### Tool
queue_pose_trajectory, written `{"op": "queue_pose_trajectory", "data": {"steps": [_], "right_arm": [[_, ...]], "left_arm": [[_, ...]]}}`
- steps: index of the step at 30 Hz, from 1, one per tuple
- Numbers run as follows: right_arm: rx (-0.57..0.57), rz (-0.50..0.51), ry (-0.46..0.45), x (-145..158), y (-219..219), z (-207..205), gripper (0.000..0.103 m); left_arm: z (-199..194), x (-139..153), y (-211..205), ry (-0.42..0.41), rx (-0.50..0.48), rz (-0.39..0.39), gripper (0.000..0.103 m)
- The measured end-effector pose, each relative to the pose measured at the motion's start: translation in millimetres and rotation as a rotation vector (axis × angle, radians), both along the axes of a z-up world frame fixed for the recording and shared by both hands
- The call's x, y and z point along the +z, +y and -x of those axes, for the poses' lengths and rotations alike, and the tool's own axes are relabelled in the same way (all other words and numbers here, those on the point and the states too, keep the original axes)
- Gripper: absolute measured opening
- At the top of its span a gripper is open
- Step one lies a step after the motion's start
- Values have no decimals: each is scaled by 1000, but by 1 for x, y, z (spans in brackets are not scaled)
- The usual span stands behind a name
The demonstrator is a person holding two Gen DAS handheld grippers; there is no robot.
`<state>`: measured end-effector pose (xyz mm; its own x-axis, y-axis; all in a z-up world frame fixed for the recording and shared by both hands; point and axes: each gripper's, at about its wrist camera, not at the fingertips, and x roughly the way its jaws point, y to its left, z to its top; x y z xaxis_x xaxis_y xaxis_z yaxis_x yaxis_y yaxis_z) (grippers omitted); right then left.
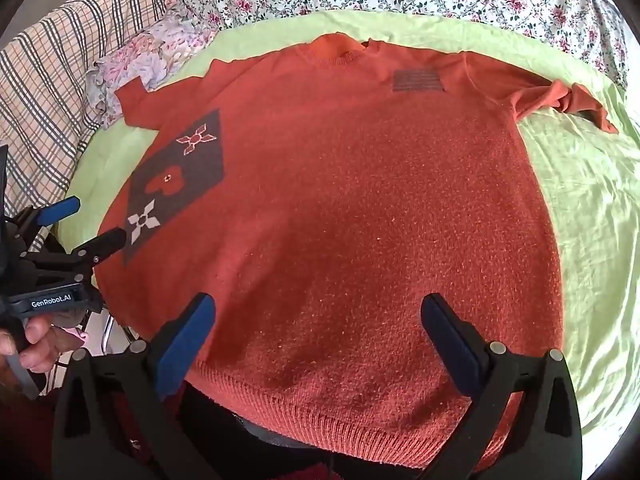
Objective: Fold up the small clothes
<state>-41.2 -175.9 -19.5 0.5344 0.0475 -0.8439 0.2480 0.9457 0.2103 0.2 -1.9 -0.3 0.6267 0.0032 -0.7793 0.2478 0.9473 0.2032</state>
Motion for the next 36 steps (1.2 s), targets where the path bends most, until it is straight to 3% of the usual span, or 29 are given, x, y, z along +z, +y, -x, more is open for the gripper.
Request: {"op": "queue_pose_trajectory", "data": {"steps": [36], "right_arm": [[0, -8, -10, 2, 4, -3, 102]], "left_arm": [[0, 0, -6, 7, -8, 10, 102]]}}
